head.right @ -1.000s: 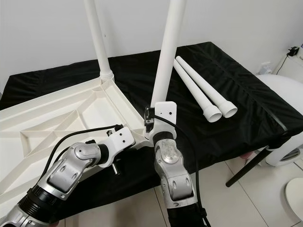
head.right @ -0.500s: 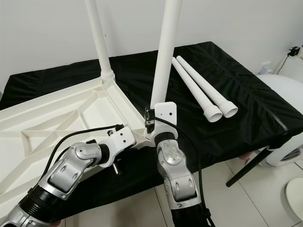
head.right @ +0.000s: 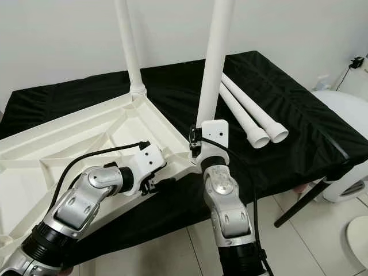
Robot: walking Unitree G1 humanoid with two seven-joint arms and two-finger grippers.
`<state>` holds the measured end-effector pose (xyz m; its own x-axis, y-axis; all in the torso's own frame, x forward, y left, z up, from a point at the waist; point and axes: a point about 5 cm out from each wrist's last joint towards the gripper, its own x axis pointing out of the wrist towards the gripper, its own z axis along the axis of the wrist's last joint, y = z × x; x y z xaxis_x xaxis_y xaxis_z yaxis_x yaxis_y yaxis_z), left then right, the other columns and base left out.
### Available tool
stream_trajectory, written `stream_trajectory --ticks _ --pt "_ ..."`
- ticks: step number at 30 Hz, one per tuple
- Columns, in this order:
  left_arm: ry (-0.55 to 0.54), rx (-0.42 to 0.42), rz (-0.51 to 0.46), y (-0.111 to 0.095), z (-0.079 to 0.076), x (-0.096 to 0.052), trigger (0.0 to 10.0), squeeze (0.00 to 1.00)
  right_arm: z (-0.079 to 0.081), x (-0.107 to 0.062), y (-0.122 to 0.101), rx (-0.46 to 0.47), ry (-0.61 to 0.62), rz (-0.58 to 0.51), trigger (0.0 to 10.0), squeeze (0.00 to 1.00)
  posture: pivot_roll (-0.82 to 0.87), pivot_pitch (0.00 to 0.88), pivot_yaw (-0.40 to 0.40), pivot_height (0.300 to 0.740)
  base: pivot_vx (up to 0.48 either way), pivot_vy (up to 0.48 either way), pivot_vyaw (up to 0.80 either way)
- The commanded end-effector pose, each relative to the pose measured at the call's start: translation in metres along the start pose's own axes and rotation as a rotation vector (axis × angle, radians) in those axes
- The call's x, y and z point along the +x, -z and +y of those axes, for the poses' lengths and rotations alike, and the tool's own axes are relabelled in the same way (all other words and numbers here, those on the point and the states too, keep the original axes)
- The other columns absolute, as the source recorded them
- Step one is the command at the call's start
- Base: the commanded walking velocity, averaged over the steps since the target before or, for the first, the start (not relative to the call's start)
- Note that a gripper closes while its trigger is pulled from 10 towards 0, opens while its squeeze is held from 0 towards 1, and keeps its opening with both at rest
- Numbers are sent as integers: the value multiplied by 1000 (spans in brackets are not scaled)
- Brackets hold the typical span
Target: Building children table
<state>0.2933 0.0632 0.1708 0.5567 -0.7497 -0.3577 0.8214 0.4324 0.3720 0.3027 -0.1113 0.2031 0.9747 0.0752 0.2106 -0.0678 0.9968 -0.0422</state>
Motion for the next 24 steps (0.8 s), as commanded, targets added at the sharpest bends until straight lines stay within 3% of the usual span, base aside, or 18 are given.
stream_trajectory --ticks 1,3,4,5,14,21,24 --pt "-22 15 -5 -1 2 0 10000 1000 -1 1 0 2 1 -6 10000 0 -108 74 10 740 0 0 0" --pt "-25 22 -3 -2 2 0 10000 1000 1 1 -1 8 -21 -12 10000 0 -109 71 10 740 0 0 0" --pt "-24 24 -3 -2 2 0 10000 200 3 1 -1 13 -36 -16 10000 0 -109 69 9 740 0 0 0" --pt "-25 26 -4 -2 3 0 10000 0 5 1 -2 26 -53 -23 10000 0 -109 69 9 740 0 0 0" --pt "-37 29 -18 -7 8 -3 10000 0 9 0 -15 115 -144 -92 10000 0 -112 77 13 740 0 0 0" --pt "-55 -1 -70 -18 19 -7 10000 0 4 5 -26 125 -161 -135 10000 0 -115 75 15 740 0 0 0" --pt "-68 -37 -124 -29 28 -11 10000 0 -9 12 -32 95 -190 -148 10000 0 -115 73 16 740 0 0 0"
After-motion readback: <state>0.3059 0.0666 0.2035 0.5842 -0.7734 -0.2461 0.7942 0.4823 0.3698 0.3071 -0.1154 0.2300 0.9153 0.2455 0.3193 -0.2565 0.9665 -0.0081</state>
